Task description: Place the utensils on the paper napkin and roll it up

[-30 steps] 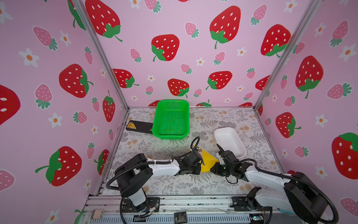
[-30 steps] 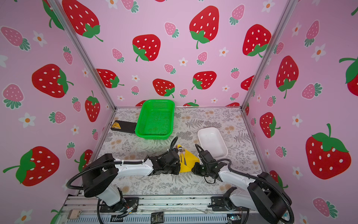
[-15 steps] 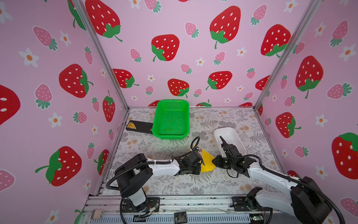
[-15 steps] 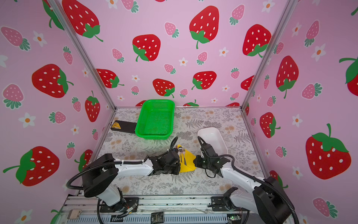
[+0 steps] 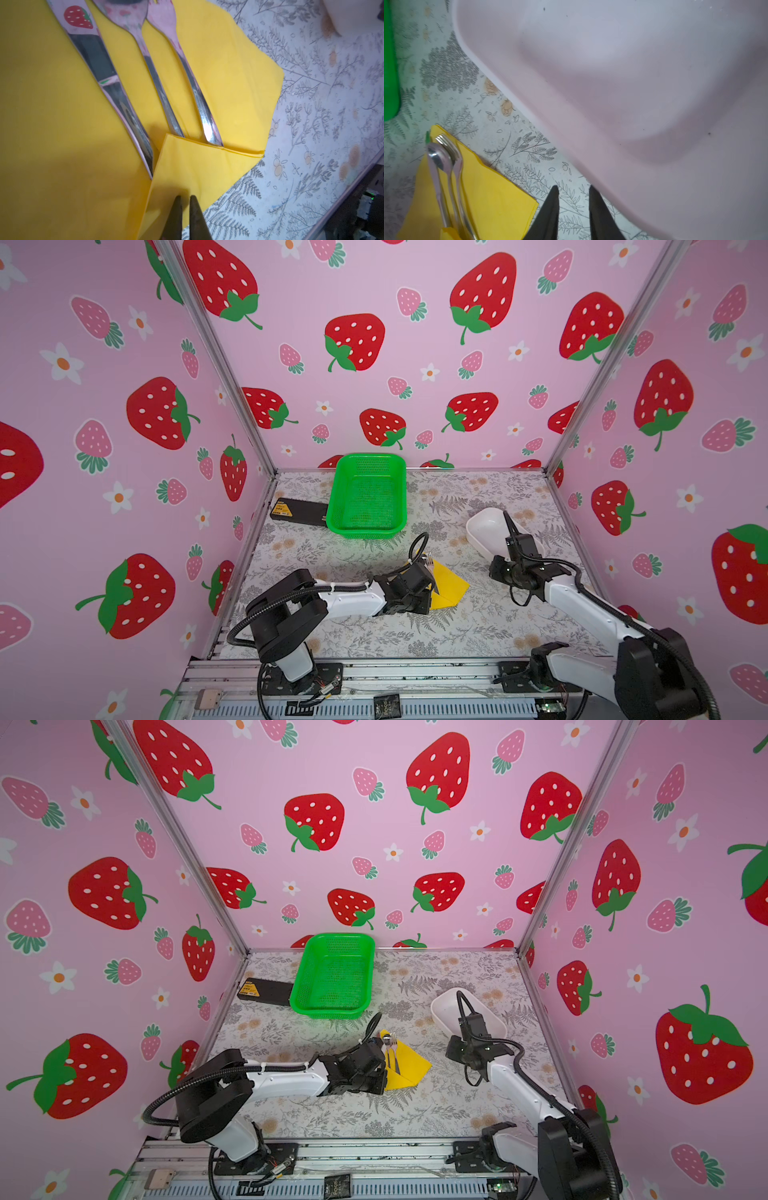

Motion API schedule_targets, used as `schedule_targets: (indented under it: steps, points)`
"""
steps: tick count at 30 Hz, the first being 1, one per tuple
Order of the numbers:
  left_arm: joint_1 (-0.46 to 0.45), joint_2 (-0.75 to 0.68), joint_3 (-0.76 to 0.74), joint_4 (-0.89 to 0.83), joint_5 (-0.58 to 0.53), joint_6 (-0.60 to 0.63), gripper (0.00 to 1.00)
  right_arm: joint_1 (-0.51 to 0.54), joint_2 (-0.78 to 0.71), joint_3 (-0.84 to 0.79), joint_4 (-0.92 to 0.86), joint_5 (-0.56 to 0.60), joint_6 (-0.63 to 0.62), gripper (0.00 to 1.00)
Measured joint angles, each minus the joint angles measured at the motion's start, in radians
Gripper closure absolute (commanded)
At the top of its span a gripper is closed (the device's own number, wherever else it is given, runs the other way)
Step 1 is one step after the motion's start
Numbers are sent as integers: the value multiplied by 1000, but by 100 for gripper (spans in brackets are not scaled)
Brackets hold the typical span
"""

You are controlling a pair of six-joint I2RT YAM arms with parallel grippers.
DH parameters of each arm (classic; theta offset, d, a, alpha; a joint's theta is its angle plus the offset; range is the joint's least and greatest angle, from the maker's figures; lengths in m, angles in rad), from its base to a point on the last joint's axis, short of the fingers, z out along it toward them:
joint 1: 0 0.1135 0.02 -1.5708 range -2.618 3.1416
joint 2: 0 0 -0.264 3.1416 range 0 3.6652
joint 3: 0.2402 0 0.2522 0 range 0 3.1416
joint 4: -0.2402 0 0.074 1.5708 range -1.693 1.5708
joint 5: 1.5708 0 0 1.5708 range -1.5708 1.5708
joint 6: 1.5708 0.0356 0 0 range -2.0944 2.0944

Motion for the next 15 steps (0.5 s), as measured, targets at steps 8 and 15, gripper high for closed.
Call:
schedule_targets:
  steps: [8,15]
  points:
    - [1,0,0,0,0,0,88,99,-101,-184,249,-392,78,80]
    - [1,0,0,0,0,-2,87,329,60,-214,432,-511,172,83]
